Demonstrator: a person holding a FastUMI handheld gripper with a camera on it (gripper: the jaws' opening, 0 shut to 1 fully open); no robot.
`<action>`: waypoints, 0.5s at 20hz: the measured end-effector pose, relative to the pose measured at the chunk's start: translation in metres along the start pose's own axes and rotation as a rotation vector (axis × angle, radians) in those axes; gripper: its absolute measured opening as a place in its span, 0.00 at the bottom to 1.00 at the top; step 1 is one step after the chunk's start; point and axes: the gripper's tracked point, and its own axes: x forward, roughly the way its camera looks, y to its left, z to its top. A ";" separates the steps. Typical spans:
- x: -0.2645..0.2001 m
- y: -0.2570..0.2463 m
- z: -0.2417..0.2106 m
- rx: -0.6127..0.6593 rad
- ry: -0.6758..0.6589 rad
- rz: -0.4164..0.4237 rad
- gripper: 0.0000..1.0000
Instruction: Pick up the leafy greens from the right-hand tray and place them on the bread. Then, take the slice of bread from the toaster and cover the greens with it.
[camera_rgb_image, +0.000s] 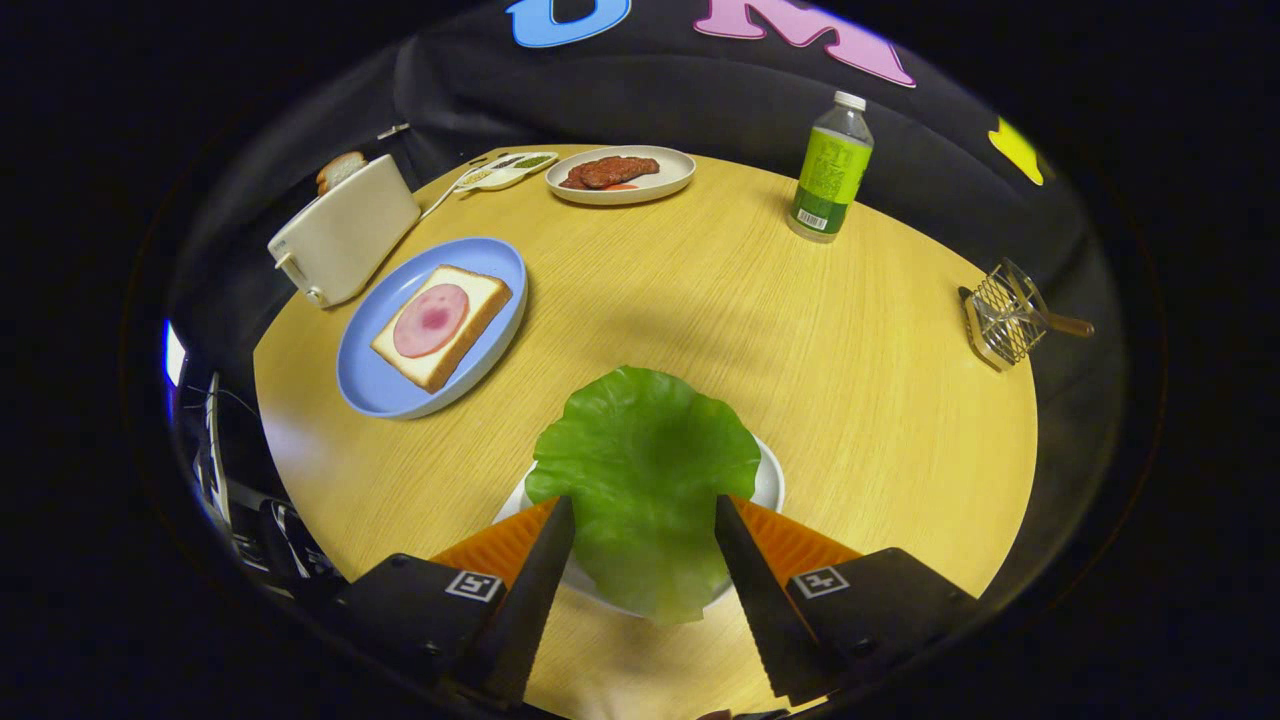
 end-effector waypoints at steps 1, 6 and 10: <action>0.005 0.000 0.000 -0.007 0.008 0.000 0.89; 0.019 -0.002 -0.005 -0.047 0.056 -0.010 0.85; 0.019 -0.007 -0.005 -0.043 0.086 -0.010 0.70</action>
